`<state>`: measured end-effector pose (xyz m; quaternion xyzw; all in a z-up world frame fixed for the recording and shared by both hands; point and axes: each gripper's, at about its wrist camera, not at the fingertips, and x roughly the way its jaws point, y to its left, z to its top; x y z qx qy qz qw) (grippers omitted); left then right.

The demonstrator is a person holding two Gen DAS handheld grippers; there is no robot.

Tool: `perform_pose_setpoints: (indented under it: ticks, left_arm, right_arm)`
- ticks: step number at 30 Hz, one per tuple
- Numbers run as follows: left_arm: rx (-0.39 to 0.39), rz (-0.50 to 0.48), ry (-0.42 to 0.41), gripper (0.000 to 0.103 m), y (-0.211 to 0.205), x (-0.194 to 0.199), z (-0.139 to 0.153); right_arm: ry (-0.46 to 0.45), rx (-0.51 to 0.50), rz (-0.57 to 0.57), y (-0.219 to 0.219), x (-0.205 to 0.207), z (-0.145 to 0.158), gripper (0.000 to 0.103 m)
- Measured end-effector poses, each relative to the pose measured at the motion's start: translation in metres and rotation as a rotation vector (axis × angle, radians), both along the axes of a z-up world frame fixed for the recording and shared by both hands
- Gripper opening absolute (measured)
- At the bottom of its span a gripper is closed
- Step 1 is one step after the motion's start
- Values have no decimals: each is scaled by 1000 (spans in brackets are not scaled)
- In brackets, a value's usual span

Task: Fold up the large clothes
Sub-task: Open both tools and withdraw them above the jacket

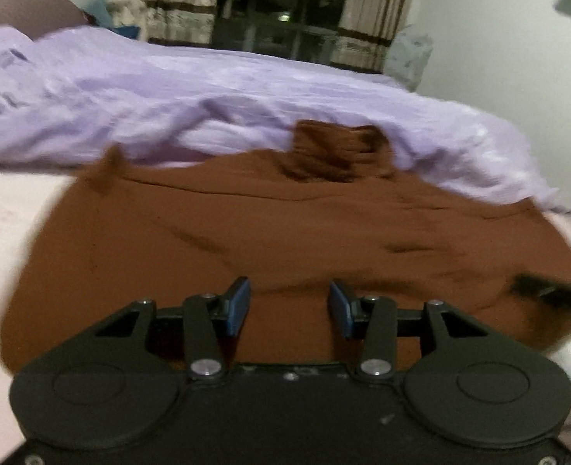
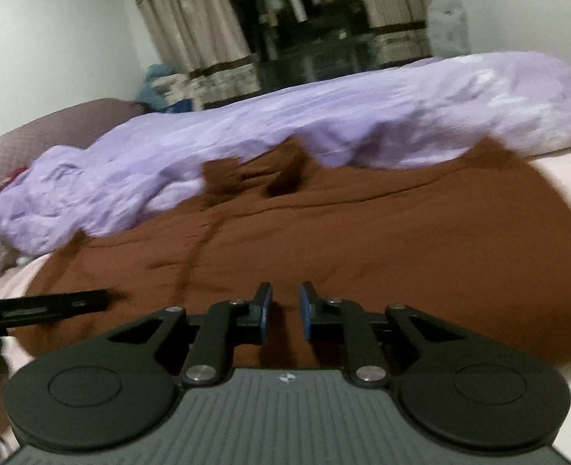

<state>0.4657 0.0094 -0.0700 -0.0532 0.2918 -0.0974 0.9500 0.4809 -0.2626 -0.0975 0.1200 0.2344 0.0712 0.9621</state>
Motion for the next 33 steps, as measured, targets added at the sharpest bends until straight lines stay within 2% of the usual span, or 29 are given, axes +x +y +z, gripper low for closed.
perform_pose_setpoints:
  ticks: [7, 9, 12, 14, 17, 20, 23, 28, 33]
  left_arm:
    - [22, 129, 19, 46, 75, -2, -5]
    - [25, 140, 19, 46, 82, 0, -7]
    - [9, 145, 27, 46, 85, 7, -17]
    - [17, 147, 10, 46, 81, 7, -25]
    - [33, 156, 2, 46, 75, 7, -22]
    - [-3, 158, 10, 46, 80, 9, -8]
    - [-38, 136, -22, 46, 82, 16, 14]
    - [-5, 125, -41, 46, 75, 48, 35]
    - [2, 130, 18, 46, 71, 82, 23]
  right_arm:
    - [27, -63, -212, -84, -13, -1, 19]
    - [37, -67, -265, -107, -16, -5, 19]
    - [52, -42, -282, -124, -15, -17, 15]
    - [51, 4, -276, -129, -12, -28, 15]
    - [34, -22, -282, -121, -13, -32, 15]
    - [42, -43, -284, -120, -13, -20, 16]
    - [-8, -26, -264, -124, -7, 6, 20]
    - [-57, -57, -263, -120, 31, 38, 21]
    - [23, -66, -272, -120, 77, 26, 21]
